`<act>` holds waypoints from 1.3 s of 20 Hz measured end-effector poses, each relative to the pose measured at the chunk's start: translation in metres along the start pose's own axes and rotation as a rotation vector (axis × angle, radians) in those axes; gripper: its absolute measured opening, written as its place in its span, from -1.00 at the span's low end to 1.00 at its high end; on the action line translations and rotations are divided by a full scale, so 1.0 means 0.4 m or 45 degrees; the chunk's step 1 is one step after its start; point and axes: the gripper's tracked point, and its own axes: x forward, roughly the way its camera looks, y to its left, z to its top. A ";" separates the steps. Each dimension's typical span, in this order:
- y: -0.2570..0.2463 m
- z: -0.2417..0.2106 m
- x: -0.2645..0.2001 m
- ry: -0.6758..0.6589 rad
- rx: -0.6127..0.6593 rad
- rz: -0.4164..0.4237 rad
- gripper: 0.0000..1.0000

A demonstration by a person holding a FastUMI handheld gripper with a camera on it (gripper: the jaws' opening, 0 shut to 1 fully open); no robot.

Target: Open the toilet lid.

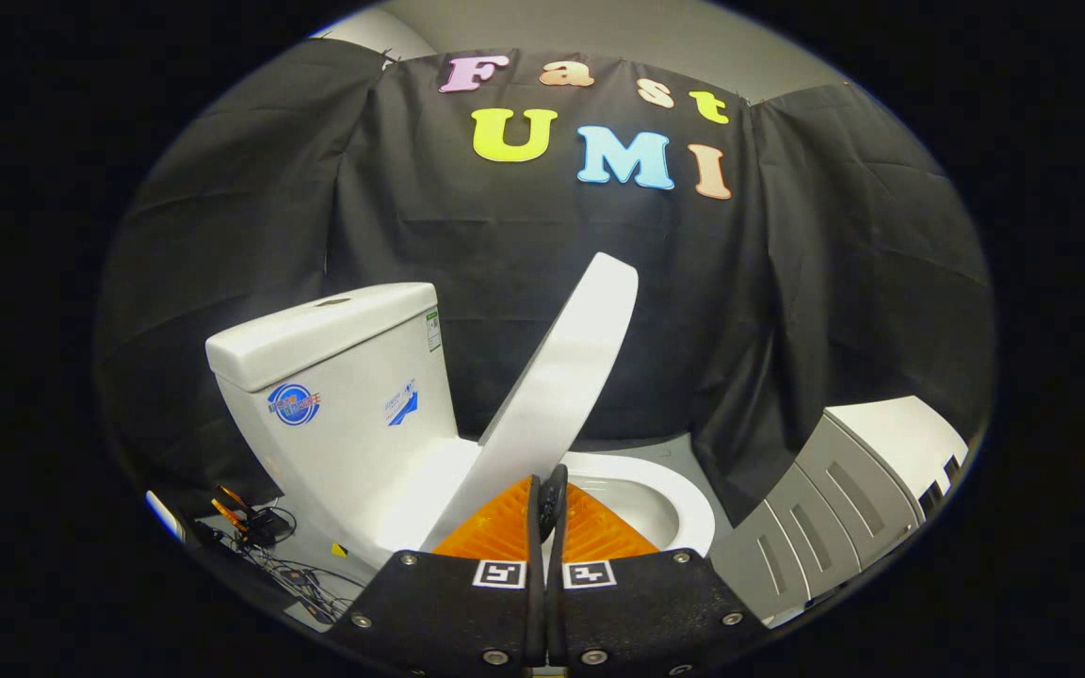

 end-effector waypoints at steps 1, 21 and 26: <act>0.011 0.008 -0.003 -0.009 -0.017 -0.003 -1.00; 0.240 0.108 0.011 -0.100 -0.112 0.064 -1.00; 0.301 0.112 0.019 -0.122 -0.090 0.129 -0.99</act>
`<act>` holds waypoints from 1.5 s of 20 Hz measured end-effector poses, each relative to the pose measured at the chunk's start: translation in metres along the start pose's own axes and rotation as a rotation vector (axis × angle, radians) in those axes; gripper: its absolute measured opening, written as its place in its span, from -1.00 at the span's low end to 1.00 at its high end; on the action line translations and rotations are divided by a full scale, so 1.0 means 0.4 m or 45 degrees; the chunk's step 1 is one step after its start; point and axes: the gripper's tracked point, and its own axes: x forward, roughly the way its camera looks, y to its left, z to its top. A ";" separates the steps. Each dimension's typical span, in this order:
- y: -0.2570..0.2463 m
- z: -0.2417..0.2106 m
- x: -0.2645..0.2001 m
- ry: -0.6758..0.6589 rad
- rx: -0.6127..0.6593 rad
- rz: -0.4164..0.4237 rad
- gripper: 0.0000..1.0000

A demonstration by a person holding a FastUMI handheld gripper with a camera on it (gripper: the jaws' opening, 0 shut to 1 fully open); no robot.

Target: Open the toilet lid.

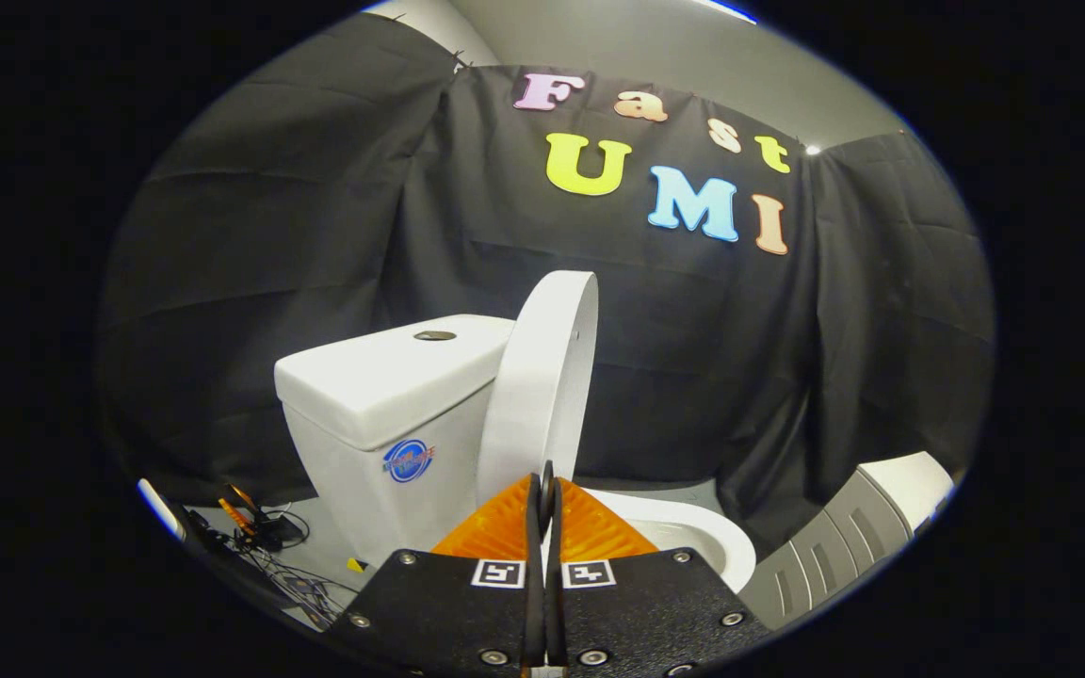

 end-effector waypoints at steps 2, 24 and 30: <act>0.029 0.009 0.009 -0.003 0.001 0.034 -1.00; 0.125 0.000 0.015 0.046 -0.224 0.076 -0.62; 0.146 0.065 -0.075 -0.003 -0.055 0.199 0.61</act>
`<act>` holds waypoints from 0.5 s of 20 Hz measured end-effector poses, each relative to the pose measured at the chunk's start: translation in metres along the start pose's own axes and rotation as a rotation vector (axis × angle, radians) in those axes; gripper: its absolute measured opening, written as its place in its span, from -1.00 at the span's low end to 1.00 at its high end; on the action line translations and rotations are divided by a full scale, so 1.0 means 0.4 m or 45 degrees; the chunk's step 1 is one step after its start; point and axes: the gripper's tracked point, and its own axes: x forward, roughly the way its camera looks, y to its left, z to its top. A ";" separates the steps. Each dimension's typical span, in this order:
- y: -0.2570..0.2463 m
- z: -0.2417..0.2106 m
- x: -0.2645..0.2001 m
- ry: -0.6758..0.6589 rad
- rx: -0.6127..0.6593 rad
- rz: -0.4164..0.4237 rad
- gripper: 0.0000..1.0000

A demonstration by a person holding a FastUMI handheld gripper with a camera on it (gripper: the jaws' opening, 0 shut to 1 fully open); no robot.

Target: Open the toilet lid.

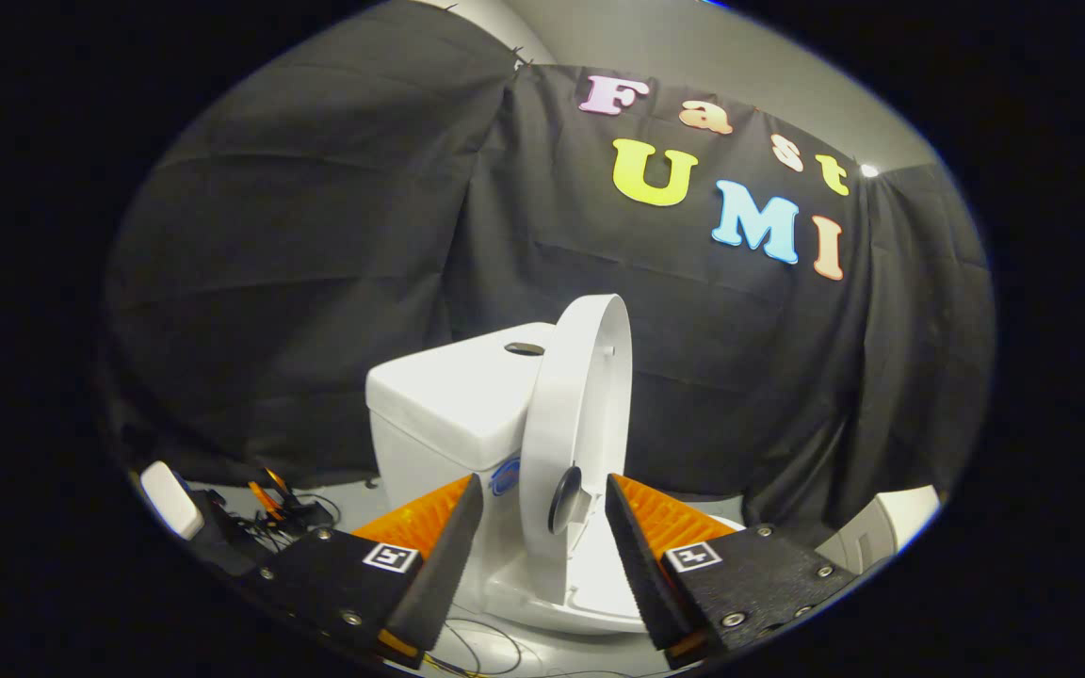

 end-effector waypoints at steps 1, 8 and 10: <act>-0.004 0.015 -0.021 -0.020 0.048 0.021 0.83; -0.143 0.173 -0.163 -0.223 0.133 0.060 0.91; -0.211 0.205 -0.201 -0.280 0.126 0.026 0.90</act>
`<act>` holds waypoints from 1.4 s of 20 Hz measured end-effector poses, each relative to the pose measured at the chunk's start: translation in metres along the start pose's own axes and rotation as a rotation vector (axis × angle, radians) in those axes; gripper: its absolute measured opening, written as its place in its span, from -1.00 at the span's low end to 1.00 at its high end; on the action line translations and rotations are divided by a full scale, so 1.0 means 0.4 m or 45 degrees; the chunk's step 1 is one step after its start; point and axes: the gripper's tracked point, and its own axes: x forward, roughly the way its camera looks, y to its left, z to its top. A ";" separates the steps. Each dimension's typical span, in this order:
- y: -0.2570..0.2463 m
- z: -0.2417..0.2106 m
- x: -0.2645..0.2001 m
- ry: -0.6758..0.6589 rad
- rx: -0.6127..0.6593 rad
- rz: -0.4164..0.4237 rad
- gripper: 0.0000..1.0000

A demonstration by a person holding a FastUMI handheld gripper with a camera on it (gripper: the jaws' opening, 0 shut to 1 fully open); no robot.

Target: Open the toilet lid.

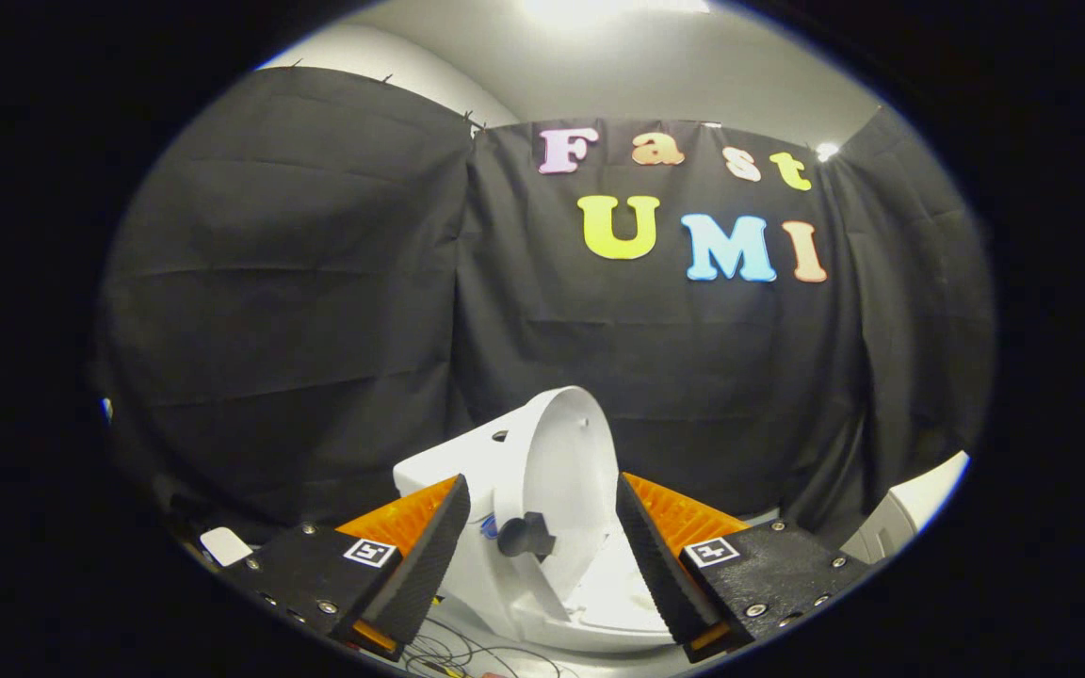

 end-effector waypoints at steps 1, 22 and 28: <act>-0.029 0.022 -0.015 -0.028 0.008 -0.004 0.91; -0.630 0.099 -0.280 -0.157 -0.049 -0.280 0.90; -0.678 0.070 -0.304 -0.134 0.036 -0.251 0.90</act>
